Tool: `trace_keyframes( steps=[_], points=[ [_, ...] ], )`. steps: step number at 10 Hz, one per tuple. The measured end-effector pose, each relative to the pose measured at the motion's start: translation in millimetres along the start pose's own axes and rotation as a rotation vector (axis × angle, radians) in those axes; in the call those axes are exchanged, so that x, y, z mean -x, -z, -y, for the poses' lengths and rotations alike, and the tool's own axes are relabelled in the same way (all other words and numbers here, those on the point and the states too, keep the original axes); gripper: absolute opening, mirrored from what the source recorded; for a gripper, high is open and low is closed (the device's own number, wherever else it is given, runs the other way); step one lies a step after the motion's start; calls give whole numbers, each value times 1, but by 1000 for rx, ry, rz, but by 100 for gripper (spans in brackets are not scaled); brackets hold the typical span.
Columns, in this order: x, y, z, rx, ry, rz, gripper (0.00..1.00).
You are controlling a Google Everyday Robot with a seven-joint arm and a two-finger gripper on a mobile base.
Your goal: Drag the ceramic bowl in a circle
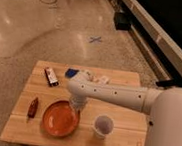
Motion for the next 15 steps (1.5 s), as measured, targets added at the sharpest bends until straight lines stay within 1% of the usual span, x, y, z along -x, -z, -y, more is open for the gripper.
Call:
trace_keyframes(
  steps=[2, 3, 4, 5, 7, 8, 9, 10, 12, 13, 14, 15],
  points=[
    [-26, 2, 15, 2, 58, -35, 0],
    [-41, 3, 16, 8, 80, -54, 0],
    [-53, 3, 15, 16, 94, -70, 0],
    [-72, 1, 11, 27, 102, -88, 0],
    [-96, -4, 1, 45, 100, -107, 0],
    [-103, -5, -4, 53, 95, -114, 0],
    [-120, -6, -20, 77, 82, -128, 0],
    [-127, -5, -29, 92, 72, -135, 0],
    [-136, 4, -70, 157, 31, -142, 0],
    [-135, 8, -87, 185, 14, -140, 0],
    [-130, 10, -99, 203, 0, -133, 0],
    [-119, 12, -116, 228, -20, -119, 0]
  ],
)
